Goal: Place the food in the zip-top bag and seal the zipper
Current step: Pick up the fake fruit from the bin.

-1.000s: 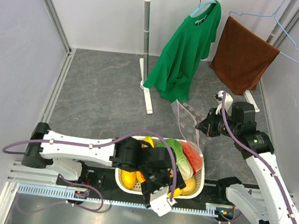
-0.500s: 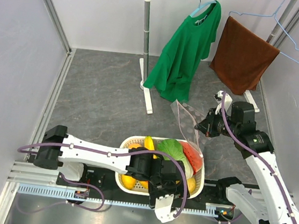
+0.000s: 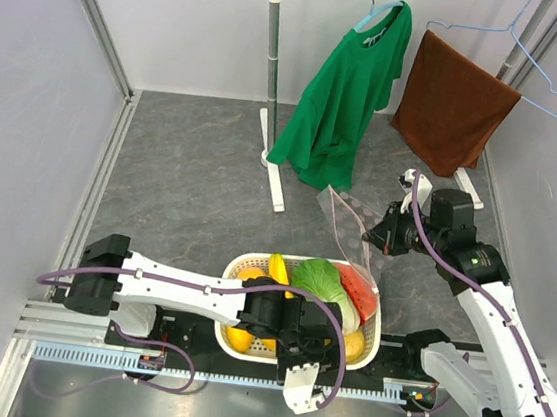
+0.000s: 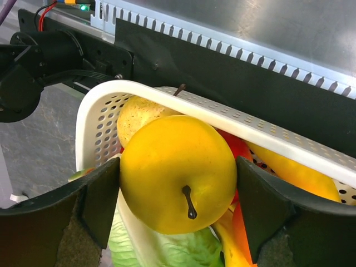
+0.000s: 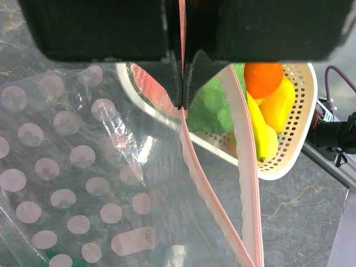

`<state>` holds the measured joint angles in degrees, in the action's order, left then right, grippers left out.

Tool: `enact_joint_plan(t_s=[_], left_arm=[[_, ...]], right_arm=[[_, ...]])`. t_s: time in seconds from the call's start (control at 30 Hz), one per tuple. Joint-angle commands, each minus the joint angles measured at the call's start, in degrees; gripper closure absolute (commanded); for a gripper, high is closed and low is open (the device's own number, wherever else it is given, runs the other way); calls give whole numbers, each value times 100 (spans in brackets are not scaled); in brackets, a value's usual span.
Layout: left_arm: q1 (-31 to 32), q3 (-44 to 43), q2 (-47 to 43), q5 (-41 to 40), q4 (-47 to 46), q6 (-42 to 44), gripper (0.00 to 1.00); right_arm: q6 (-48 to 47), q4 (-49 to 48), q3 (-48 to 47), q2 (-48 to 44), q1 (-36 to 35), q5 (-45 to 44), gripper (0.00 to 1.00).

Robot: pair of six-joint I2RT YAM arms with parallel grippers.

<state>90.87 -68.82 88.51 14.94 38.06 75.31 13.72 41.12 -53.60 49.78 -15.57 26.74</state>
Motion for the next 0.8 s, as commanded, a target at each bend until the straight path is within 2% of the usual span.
enact_joint_plan(t_s=[0.0,0.07,0.13,0.17,0.23,0.27,0.33,0.37,0.4,0.47,0.5,0.6,0.77], left_arm=[[10,-70,-105,-44,-299,-32,23],[1,-184,-342,9,-431,-522,33],[-113,-325,-701,193,-510,-1024,38],[-183,-438,-851,281,-737,-1679,40],[-508,-510,-1089,387,-1071,-2394,41],[-674,-588,-1264,387,-1412,-3155,41],[-1342,-685,-1319,334,-1784,-3924,41],[-1587,-842,-1258,265,-2081,-4684,41],[-2086,-922,-1188,151,-2188,-5083,42],[-2520,-1168,-1047,150,-2347,-6101,43],[-2774,-1221,-881,37,-2487,-6316,43],[-2995,-1406,-573,-8,-2672,-6871,43],[-3049,-1425,-264,-254,-2795,-7223,43]], right_arm=[[43,-166,-18,-12,19,50,100],[52,-175,-27,5,19,59,100],[70,-175,-62,23,19,77,100],[79,-166,-80,32,19,85,100],[96,-201,-98,41,19,103,100],[105,-210,-98,41,19,121,100],[140,-245,-71,23,19,156,100],[184,-263,-80,6,19,173,100],[202,-271,-54,-12,19,182,100],[263,-342,-36,-30,19,226,100],[281,-377,-27,-47,11,217,100],[333,-403,-53,-21,19,261,100],[412,-421,-150,6,19,183,100]])
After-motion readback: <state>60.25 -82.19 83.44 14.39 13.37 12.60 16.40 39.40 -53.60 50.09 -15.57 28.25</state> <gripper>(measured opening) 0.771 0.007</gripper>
